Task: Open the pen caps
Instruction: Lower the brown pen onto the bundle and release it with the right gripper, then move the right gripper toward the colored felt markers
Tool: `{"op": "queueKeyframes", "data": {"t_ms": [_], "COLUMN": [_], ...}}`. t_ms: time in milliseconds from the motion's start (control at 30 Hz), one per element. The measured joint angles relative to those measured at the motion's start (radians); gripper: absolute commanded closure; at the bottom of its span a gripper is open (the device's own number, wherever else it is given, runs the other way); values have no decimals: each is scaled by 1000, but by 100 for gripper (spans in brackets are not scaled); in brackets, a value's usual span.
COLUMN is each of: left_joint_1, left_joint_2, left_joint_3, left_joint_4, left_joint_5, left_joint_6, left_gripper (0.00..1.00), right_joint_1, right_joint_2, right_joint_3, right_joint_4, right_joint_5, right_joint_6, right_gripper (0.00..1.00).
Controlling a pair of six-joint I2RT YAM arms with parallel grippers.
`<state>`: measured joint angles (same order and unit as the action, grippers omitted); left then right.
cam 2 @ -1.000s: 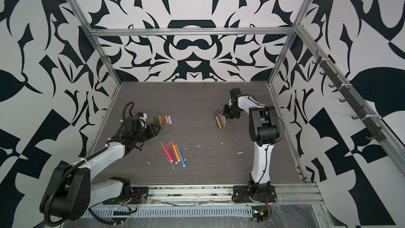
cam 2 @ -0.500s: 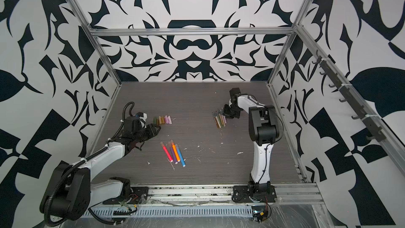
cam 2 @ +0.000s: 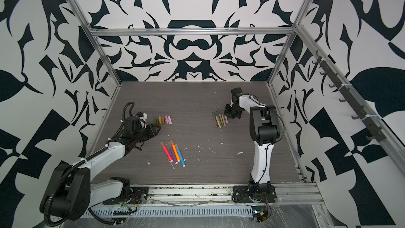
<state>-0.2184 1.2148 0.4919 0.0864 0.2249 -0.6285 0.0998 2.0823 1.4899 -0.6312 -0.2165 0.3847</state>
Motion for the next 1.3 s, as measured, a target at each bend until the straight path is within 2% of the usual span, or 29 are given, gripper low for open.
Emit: {"op": "queueKeyframes", "data": {"t_ms": [1000,1300], "left_joint_1": [0,0], "left_joint_2": [0,1], "left_joint_3": [0,0], "left_joint_4": [0,3], "left_joint_5": [0,1], "left_joint_6": [0,0], "left_gripper": [57,57], "right_joint_1": [-9,-13], "right_joint_2": [-3,-50], "right_joint_3": [0,-29], "right_joint_4": [0,0], "right_joint_5": [31,57], "right_joint_6": [0,-3], "right_gripper": [100,100]}}
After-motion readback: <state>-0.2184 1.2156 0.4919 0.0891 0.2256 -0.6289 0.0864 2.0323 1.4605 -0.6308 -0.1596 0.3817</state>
